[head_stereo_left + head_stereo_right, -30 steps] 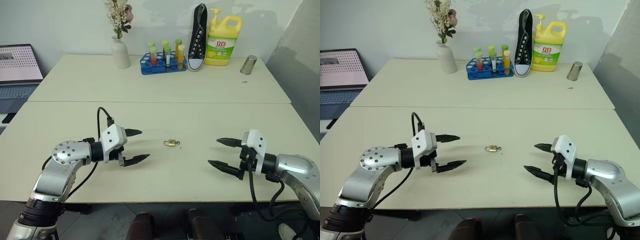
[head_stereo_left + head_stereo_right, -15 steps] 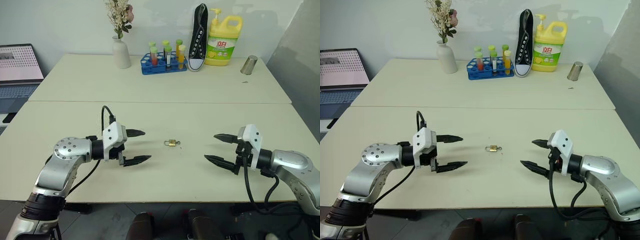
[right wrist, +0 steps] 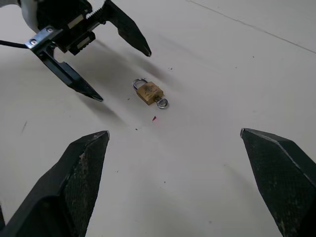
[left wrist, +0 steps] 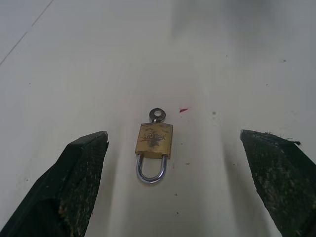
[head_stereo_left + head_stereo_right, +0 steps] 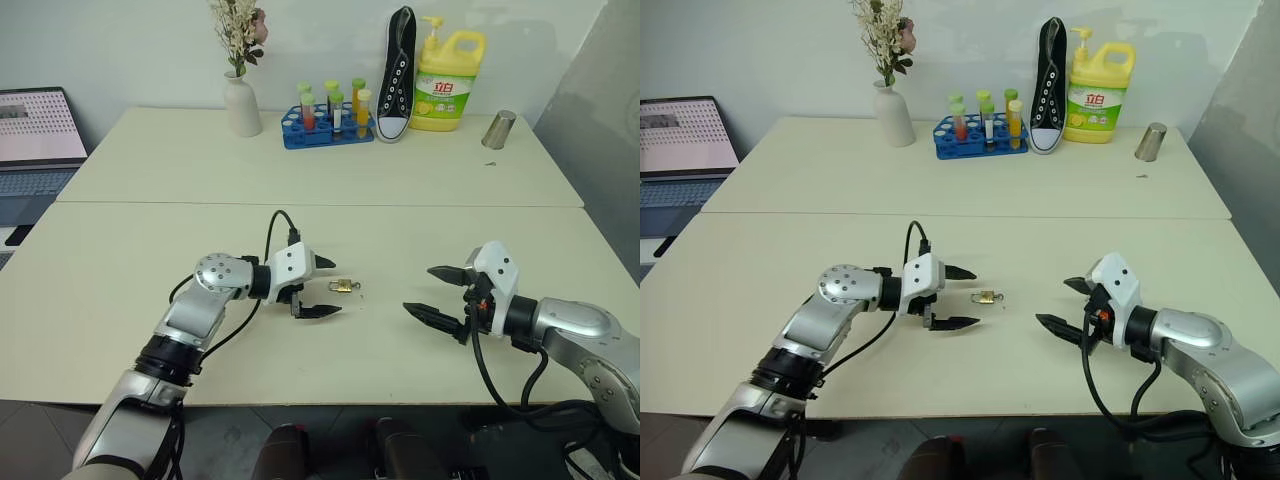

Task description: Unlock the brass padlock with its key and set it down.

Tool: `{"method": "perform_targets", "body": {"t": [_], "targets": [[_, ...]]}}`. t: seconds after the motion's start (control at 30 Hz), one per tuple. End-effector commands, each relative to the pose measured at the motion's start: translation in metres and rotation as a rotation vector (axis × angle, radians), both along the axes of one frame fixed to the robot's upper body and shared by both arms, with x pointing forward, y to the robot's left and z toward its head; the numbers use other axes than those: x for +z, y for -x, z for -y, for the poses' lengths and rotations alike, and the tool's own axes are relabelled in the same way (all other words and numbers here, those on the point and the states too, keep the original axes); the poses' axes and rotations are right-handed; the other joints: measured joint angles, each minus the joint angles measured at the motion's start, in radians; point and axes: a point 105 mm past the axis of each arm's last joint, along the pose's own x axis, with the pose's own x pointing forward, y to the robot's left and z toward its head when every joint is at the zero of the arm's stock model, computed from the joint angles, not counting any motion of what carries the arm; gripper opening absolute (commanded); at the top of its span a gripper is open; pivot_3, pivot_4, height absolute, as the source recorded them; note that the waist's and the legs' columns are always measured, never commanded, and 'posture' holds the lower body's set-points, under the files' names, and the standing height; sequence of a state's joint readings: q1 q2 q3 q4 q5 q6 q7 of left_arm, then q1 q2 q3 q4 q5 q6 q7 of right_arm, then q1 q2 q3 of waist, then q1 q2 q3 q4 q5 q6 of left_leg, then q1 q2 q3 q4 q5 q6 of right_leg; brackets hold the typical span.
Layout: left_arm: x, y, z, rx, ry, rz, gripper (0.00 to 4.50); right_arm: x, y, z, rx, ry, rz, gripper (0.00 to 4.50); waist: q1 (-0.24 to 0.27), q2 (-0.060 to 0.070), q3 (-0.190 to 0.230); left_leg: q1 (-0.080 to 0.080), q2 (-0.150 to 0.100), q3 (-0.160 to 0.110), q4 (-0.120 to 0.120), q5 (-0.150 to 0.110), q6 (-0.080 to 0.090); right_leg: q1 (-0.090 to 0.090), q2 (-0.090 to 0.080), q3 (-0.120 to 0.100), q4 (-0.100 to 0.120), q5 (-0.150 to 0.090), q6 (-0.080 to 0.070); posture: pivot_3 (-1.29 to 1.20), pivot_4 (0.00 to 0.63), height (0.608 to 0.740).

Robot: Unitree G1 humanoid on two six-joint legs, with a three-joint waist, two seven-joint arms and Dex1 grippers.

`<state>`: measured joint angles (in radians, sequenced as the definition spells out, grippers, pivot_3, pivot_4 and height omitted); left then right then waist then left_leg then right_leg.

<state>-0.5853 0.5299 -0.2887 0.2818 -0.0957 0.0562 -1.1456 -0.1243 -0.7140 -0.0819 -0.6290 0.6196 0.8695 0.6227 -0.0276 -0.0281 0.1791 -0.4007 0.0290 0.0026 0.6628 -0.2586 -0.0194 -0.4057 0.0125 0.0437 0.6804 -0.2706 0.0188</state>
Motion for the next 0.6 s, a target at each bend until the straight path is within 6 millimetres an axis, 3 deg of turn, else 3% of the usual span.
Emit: {"method": "perform_targets", "body": {"t": [0.03, 0.33, 0.6], "targets": [[0.000, -0.010, 0.006, -0.004, -0.015, 0.026, 4.50, 0.011, 0.009, -0.005, 0.013, -0.016, 0.031, 4.46, 0.000, 0.000, 0.000, 0.000, 0.000, 0.000, 0.000, 0.000, 0.000, 0.000, 0.000, 0.000, 0.000, 0.000, 0.000, 0.00, 0.150, 0.740], [-0.010, -0.016, 0.018, -0.056, -0.042, -0.029, 4.50, 0.005, 0.037, -0.016, 0.120, 0.002, -0.021, 4.46, 0.000, 0.000, 0.000, 0.000, 0.000, 0.000, 0.000, 0.000, 0.000, 0.000, 0.000, -0.001, 0.000, 0.000, 0.000, 0.00, 0.150, 0.740], [-0.016, -0.022, 0.023, -0.034, -0.054, -0.062, 4.50, 0.010, 0.030, -0.012, 0.072, -0.003, 0.010, 4.46, 0.000, 0.000, 0.000, 0.000, -0.001, 0.000, 0.000, 0.000, 0.000, 0.000, 0.000, -0.001, 0.000, 0.000, 0.000, 0.00, 0.150, 0.740]]}}
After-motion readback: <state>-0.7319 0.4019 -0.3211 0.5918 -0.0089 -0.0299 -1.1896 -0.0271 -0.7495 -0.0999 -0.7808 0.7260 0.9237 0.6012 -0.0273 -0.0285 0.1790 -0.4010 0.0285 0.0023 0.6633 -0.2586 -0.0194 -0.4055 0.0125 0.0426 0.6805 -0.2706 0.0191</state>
